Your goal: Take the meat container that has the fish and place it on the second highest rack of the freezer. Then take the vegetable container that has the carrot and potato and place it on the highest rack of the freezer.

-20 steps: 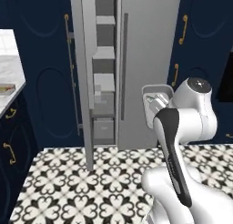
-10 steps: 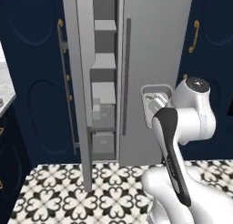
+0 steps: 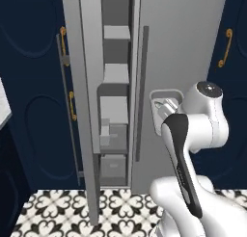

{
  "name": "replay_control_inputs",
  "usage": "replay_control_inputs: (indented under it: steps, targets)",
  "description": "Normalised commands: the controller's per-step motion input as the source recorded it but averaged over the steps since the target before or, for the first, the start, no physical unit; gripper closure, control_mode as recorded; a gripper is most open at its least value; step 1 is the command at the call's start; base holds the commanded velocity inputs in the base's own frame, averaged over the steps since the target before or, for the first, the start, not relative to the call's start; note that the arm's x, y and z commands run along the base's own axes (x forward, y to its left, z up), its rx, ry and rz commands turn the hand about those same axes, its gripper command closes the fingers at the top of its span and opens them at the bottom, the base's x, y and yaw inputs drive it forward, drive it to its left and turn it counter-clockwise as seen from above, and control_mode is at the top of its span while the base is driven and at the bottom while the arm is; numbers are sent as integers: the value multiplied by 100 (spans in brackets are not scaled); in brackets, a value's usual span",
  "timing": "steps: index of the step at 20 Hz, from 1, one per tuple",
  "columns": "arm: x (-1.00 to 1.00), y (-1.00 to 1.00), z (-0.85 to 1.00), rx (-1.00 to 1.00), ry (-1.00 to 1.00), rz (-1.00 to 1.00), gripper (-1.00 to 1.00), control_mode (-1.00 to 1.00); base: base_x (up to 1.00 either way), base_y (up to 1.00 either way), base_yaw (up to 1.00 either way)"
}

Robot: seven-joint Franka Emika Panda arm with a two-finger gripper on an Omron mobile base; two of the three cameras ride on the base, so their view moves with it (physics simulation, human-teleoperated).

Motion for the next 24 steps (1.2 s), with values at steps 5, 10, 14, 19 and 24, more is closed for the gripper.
replay_control_inputs:
  steps: [5, 10, 14, 19, 24]
  targets:
    - [0, 0, 0, 0, 0, 0, 100, 100, 58, -1, 21]
    - [0, 0, 0, 0, 0, 0, 100, 100, 60, 0, 22]
    - [0, 0, 0, 0, 0, 0, 100, 100, 58, 0, 20]
    - [0, 0, 0, 0, 0, 0, 100, 100, 31, 0, 11]
    - [0, 0, 0, 0, 0, 0, 100, 100, 57, 0, 3]
